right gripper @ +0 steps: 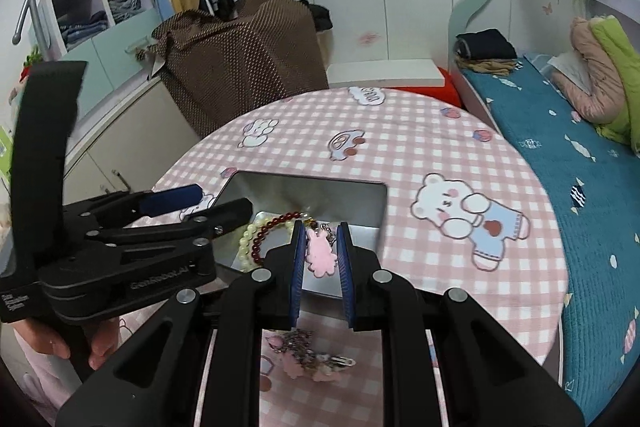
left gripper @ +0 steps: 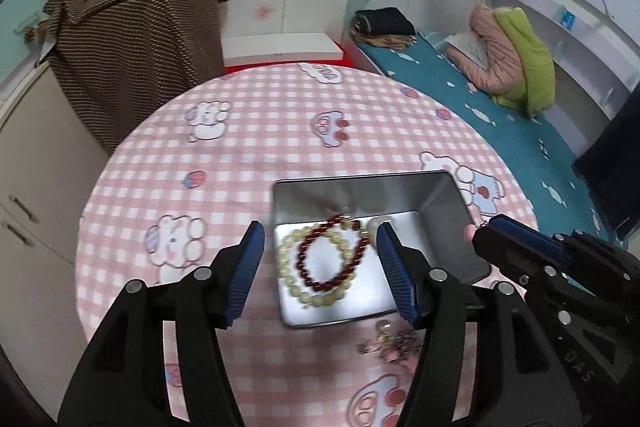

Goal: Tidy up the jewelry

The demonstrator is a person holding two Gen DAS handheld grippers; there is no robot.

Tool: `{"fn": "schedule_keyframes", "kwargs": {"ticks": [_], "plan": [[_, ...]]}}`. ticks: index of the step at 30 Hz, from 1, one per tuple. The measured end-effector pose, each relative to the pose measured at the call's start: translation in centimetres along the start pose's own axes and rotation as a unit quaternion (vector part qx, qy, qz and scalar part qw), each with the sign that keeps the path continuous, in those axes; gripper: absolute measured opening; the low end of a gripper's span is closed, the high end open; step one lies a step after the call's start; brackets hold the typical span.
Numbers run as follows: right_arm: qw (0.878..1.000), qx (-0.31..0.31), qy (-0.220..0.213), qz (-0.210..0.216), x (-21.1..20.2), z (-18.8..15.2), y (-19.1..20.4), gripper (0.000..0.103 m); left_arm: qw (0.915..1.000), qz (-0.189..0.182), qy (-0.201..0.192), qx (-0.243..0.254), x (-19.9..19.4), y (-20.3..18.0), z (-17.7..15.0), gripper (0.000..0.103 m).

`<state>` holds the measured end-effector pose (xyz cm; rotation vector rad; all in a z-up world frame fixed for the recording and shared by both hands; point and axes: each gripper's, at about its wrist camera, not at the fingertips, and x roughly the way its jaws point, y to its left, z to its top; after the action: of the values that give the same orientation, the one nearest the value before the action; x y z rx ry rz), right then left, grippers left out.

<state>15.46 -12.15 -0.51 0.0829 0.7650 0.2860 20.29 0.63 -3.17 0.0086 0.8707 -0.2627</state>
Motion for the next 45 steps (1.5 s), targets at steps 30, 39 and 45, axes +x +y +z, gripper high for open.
{"fn": "schedule_keyframes", "kwargs": {"ticks": [30, 39, 45], "plan": [[0.998, 0.037, 0.01, -0.045, -2.0, -2.4, -1.9, 0.03, 0.9999, -0.011, 0.003, 0.01, -2.2, 0.8, -3.8, 0.073], [0.997, 0.022, 0.061, -0.052, -0.4, -5.7, -1.5, 0.034, 0.9989, -0.009, 0.039, 0.025, -1.0, 0.5, -6.5, 0.079], [0.995, -0.004, 0.093, -0.044, 0.7, -7.8, -0.3, 0.034, 0.997, -0.002, 0.072, 0.027, 0.5, 0.6, -8.2, 0.079]]}}
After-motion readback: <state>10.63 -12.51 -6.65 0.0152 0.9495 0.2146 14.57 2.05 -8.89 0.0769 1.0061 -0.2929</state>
